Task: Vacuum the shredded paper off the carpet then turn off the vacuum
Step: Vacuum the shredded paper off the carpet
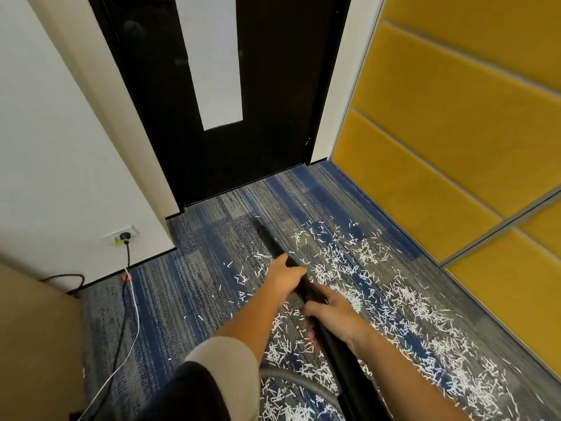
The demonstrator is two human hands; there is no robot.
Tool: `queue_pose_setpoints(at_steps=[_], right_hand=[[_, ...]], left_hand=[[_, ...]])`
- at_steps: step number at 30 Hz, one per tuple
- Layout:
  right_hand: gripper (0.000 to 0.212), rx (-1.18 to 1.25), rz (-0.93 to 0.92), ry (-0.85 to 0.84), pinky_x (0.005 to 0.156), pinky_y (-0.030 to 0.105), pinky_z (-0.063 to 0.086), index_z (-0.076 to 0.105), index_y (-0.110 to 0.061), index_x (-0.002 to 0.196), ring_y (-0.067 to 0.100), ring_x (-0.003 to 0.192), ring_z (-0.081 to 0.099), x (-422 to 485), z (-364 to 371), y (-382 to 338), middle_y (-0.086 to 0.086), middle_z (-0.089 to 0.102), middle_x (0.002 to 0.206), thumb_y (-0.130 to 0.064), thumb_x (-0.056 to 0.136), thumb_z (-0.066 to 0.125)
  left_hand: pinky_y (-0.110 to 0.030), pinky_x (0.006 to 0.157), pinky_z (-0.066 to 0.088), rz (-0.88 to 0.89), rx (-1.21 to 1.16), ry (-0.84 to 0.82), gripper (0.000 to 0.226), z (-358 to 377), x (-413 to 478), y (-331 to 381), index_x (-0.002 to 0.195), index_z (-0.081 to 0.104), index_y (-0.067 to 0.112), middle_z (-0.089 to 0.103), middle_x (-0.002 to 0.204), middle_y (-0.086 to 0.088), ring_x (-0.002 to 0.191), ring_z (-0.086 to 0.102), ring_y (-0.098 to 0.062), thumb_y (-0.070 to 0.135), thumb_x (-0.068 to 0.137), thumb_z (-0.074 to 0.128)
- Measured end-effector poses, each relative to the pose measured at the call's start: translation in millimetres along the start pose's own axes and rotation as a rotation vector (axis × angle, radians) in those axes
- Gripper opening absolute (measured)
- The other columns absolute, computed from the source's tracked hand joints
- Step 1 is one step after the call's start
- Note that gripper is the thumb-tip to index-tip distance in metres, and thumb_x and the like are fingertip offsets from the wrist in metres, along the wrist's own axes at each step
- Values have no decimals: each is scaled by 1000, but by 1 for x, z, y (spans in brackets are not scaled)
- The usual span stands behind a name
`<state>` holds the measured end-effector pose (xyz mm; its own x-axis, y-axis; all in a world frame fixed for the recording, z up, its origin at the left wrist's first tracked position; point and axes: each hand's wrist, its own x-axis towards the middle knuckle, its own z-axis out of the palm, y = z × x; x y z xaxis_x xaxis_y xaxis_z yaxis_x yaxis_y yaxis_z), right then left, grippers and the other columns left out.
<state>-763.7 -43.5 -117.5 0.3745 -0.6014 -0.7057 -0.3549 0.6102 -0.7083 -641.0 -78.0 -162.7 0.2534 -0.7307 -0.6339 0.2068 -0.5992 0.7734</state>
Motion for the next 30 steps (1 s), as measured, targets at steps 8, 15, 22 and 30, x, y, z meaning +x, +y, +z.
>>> queue_pose_setpoints(at_steps=[8,15,22,30], right_hand=[[32,-57,-13,8,40,25,42,47,-28,98,19,43,47,13,13,-11,8,51,59,2,85,53],[33,-25,-2,25,44,27,43,53,-17,110,19,43,48,20,4,-16,9,52,60,1,82,55],[31,-107,-18,-18,40,24,43,51,-19,108,20,41,49,-1,-30,-6,10,53,56,2,84,53],[36,-280,-22,-152,46,28,45,54,-24,107,22,46,51,-36,-90,19,8,56,55,0,80,55]], left_hand=[[-47,77,55,-199,-7,-88,33,-13,14,6,117,43,0,60,103,-19,92,62,-32,-3,88,57],[-47,82,54,-202,83,-126,15,-8,20,16,98,45,4,61,96,-18,95,63,-34,1,90,57],[-32,52,50,-213,13,-102,30,27,0,4,79,35,19,55,86,-8,71,58,-18,3,91,56],[-30,46,53,-235,-179,-72,41,77,-40,-24,119,41,2,60,93,-17,70,64,-24,2,82,60]])
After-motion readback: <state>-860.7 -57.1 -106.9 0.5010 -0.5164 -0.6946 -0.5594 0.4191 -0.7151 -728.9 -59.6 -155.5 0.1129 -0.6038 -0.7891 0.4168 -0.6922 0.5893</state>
